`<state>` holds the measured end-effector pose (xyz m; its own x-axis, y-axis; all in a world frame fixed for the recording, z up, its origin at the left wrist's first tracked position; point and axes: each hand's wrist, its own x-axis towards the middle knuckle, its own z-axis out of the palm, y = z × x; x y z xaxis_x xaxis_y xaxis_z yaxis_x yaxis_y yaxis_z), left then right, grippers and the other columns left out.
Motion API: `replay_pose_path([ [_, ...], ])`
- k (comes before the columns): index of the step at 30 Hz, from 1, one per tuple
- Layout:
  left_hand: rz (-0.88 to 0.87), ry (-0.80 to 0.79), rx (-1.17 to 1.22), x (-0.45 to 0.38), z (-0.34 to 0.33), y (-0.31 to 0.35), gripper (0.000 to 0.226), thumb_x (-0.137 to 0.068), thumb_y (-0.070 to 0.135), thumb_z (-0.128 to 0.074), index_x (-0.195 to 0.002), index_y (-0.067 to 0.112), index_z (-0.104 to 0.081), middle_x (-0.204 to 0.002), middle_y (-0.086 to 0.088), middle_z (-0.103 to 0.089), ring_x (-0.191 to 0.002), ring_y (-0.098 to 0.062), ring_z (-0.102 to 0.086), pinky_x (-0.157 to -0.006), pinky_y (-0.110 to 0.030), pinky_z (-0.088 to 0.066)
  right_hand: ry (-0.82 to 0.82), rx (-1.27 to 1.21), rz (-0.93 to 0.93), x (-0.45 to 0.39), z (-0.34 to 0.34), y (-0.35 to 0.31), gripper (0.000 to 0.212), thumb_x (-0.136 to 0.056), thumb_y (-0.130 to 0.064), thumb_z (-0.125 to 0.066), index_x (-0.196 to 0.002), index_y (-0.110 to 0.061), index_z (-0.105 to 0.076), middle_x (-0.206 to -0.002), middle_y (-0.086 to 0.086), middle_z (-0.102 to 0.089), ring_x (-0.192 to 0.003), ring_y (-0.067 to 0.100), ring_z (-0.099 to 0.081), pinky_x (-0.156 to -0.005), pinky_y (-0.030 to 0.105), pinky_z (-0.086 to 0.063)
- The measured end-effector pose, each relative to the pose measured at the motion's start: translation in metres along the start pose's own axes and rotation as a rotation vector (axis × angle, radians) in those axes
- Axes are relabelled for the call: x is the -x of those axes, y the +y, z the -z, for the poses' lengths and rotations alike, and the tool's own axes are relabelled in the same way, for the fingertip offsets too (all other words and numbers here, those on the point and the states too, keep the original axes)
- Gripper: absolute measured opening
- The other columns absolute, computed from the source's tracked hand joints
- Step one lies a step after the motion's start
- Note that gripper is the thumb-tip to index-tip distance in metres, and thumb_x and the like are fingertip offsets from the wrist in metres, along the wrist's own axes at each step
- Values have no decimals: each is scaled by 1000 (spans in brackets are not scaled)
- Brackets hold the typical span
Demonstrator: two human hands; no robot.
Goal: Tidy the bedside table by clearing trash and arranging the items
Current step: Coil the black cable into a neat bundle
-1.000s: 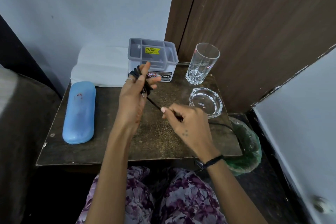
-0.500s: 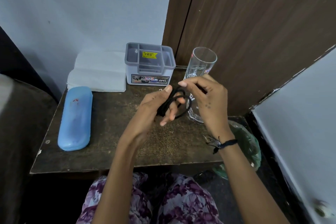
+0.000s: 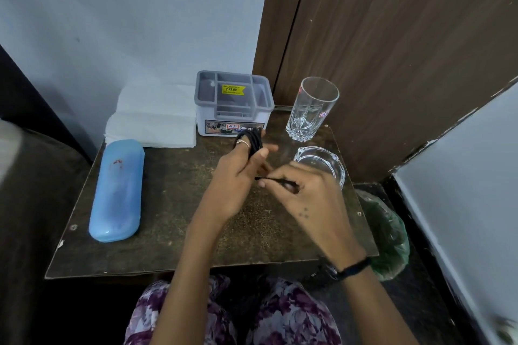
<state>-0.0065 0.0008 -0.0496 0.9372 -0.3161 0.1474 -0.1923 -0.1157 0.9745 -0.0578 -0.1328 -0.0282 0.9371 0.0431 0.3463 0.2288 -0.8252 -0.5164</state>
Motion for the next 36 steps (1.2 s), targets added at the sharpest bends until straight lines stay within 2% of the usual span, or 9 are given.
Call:
replay_pose_path([
  [4, 36, -39, 64, 1, -1, 4, 27, -94, 37, -44, -85, 24, -65, -61, 4, -65, -60, -4, -59, -65, -15, -44, 50, -4, 54, -15, 22, 3, 18, -77, -43, -66, -77, -24, -69, -69, -8, -53, -59, 8, -49, -51, 19, -40],
  [7, 55, -171, 50, 0, 0, 5, 32, -84, 53, -50, -73, 25, -63, -63, 1, -67, -50, -7, -53, -56, -16, -43, 23, 27, 98, -25, 28, 7, 14, -82, -37, -63, -84, -24, -67, -77, -9, -54, -70, 6, -55, -57, 29, -49],
  [11, 76, -252, 141, -1, 1, 4, 16, -81, 31, -66, -68, 22, -63, -43, 5, -54, -35, -4, -39, -41, -13, -33, 14, -43, 167, -31, 26, 17, 10, -84, -30, -64, -85, -22, -70, -78, -15, -55, -78, 0, -46, -71, 24, -40],
  [15, 61, -279, 351, -2, 7, 3, 20, -84, 32, -56, -73, 22, -69, -37, 8, -44, -31, -2, -30, -37, -9, -28, 69, -314, 100, -29, 17, 22, 11, -85, -22, -65, -90, -28, -72, -80, -22, -61, -81, -1, -53, -74, 12, -38],
  [24, 81, -252, 971, -2, 6, 3, 27, -74, 46, -68, -70, 20, -62, -42, 12, -41, -32, 4, -32, -39, -10, -29, 99, -1087, -224, -20, -34, 3, 26, -93, -8, -49, -108, -19, -67, -104, -7, -72, -104, 8, -64, -88, 20, -49],
  [29, 160, -349, 1387, -5, 0, 8, 23, -82, 29, -64, -72, 9, -57, -48, 6, -33, -36, -4, -25, -39, -15, -30, 111, -827, -196, -20, -40, 1, 28, -95, -1, -45, -111, -12, -65, -108, 4, -68, -106, 19, -62, -94, 32, -48],
  [31, 229, -464, 1599, -5, 0, 11, 24, -89, 19, -54, -76, -1, -54, -51, -1, -35, -40, -7, -29, -41, -17, -33, 185, -558, -132, -21, -37, 3, 27, -92, -5, -48, -107, -15, -67, -101, -1, -66, -97, 10, -61, -86, 21, -46],
  [33, 280, -489, 1634, -5, 0, 12, 26, -92, 16, -49, -77, -4, -55, -50, -9, -49, -40, -9, -32, -41, -18, -36, 265, -373, -105, -22, -32, 7, 26, -90, -15, -48, -105, -12, -69, -93, -1, -63, -85, 2, -59, -76, 5, -40],
  [36, 337, -354, 1377, -5, -2, 11, 38, -90, 27, -41, -70, 3, -63, -50, -2, -55, -36, -2, -34, -37, -11, -40, 332, -344, -136, -23, -29, 9, 24, -90, -21, -52, -102, -13, -71, -89, -1, -67, -81, 2, -59, -70, 3, -40],
])
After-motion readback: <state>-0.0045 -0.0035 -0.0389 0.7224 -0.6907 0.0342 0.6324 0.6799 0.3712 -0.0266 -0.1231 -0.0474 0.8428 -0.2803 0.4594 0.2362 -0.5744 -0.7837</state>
